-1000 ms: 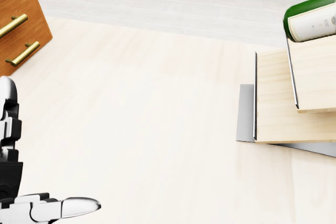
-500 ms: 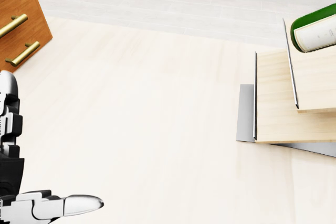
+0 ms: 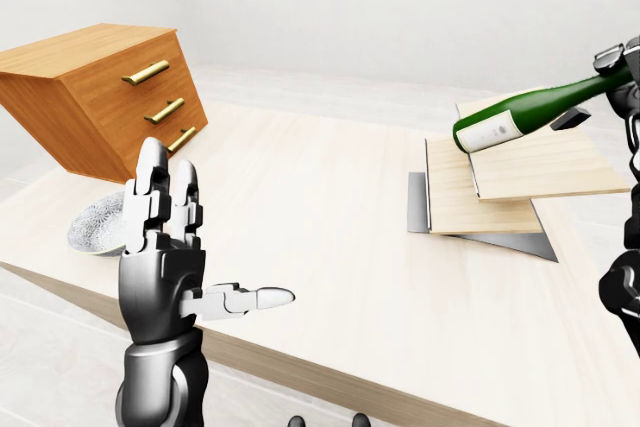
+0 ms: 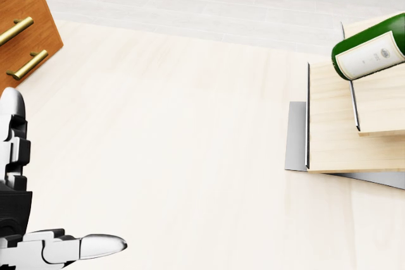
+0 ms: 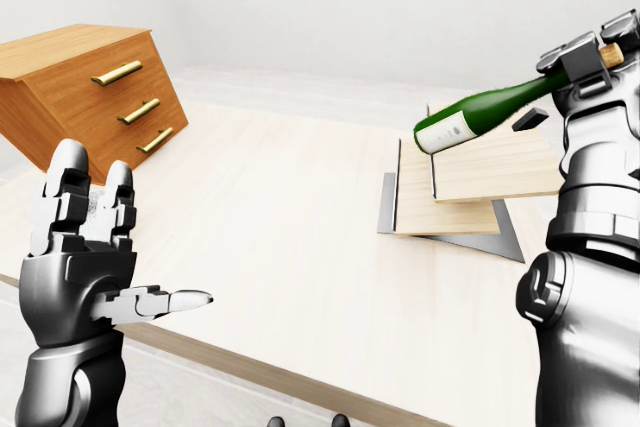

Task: Put the wine bottle on the wine rack.

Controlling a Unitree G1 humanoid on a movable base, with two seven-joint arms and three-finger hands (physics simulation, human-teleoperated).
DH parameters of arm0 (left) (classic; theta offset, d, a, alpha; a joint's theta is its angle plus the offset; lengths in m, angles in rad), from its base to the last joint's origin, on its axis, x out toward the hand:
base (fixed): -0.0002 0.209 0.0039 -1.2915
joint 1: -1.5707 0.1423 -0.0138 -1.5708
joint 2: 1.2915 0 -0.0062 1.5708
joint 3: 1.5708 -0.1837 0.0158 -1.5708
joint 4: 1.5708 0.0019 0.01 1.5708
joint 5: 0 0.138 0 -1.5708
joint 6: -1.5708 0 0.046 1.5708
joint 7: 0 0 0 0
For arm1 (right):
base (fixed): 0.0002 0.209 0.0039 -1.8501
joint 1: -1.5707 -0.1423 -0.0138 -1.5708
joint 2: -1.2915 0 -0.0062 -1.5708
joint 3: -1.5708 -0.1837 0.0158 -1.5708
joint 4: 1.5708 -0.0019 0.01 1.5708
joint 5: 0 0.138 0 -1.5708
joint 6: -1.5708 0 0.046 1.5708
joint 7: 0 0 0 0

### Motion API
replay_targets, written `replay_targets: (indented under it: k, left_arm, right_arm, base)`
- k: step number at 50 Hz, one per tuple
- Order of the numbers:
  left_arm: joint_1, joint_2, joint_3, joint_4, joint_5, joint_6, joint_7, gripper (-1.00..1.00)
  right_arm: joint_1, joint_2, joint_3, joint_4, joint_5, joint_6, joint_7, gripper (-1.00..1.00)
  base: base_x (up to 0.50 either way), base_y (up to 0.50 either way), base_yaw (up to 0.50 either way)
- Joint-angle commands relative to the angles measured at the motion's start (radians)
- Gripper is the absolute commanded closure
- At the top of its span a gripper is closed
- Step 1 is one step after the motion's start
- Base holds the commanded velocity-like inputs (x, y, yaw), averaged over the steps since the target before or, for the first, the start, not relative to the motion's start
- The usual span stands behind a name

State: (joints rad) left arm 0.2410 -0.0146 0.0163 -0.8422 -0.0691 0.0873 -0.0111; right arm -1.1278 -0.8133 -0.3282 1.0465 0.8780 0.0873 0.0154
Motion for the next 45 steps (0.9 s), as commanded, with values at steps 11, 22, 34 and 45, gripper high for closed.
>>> replay_targets:
  k: [11,22,34,45]
  left_arm:
    - [-0.003,0.001,-0.015,0.003,0.009,0.000,0.008,-1.00]
    - [-0.008,0.004,-0.016,0.004,0.011,0.000,0.011,-1.00]
    - [-0.001,0.004,-0.018,0.013,0.011,0.000,0.010,-1.00]
    - [0.002,0.004,-0.022,0.011,0.013,0.000,0.011,-1.00]
  right_arm:
    - [0.007,0.026,-0.006,0.068,-0.082,0.000,0.032,1.00]
    - [0.001,0.040,0.002,0.094,-0.120,0.000,0.050,1.00]
    - [-0.006,0.036,-0.009,0.116,-0.152,0.000,0.034,1.00]
    - [0.013,0.017,-0.021,0.126,-0.162,0.000,0.016,1.00]
  base:
    - [0.00,0.00,0.00]
    - [0.00,0.00,0.00]
    - [0.00,0.00,0.00]
    - [0.00,0.00,0.00]
